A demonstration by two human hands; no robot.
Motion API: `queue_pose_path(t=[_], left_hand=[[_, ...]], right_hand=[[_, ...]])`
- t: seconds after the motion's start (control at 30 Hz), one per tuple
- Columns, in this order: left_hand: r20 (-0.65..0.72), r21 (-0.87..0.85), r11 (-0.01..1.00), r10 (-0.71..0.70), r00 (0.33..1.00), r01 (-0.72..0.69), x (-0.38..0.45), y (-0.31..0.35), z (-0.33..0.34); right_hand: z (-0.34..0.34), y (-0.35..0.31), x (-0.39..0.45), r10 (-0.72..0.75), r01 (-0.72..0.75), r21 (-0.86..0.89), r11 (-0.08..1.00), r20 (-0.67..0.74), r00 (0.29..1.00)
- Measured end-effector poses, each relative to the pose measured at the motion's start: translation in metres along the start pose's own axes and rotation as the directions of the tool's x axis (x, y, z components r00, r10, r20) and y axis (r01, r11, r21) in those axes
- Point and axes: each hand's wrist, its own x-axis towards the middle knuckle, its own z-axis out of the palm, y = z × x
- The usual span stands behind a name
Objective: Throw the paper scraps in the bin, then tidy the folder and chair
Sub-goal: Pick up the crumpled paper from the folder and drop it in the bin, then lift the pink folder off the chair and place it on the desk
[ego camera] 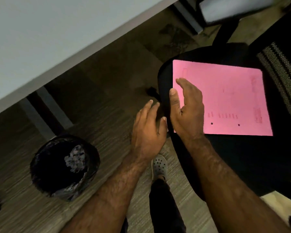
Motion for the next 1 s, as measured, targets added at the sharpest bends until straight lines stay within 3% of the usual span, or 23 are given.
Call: queue_pose_path(t=[0.1, 0.2, 0.3, 0.37, 0.5, 0.57, 0.8, 1.0], left_hand=[[0.035, -0.031, 0.998, -0.046, 0.998, 0.047, 0.019, 0.026, 0.03], [0.11, -0.028, 0.968, -0.246, 0.963, 0.25, 0.037, 0.043, 0.055], [0.253, -0.174, 0.788, -0.544, 0.8, 0.591, 0.056, 0.056, 0.071], [0.3, -0.215, 0.699, -0.617, 0.727, 0.682, 0.062, 0.063, 0.076], [0.315, -0.23, 0.7, -0.604, 0.732, 0.677, 0.066, 0.075, 0.076], [0.348, -0.286, 0.653, -0.611, 0.711, 0.701, 0.069, 0.082, 0.07], [0.44, -0.426, 0.517, -0.598, 0.67, 0.742, 0.062, 0.11, 0.023], [0.467, -0.426, 0.545, -0.552, 0.691, 0.722, 0.05, 0.13, -0.036]], right_hand=[[-0.024, 0.043, 0.021, 0.129, -0.13, -0.062, 0.99, -0.026, 0.991], [-0.045, 0.089, 0.043, 0.266, -0.263, -0.129, 0.956, 0.002, 0.964], [-0.061, 0.132, 0.073, 0.354, -0.309, -0.272, 0.911, 0.138, 0.925], [-0.068, 0.157, 0.093, 0.38, -0.262, -0.395, 0.88, 0.259, 0.888], [-0.077, 0.187, 0.126, 0.367, -0.134, -0.479, 0.868, 0.437, 0.821], [-0.082, 0.192, 0.138, 0.357, -0.093, -0.489, 0.867, 0.481, 0.801], [-0.112, 0.183, 0.154, 0.358, -0.004, -0.527, 0.85, 0.571, 0.739], [-0.137, 0.144, 0.15, 0.364, -0.077, -0.48, 0.874, 0.542, 0.757]])
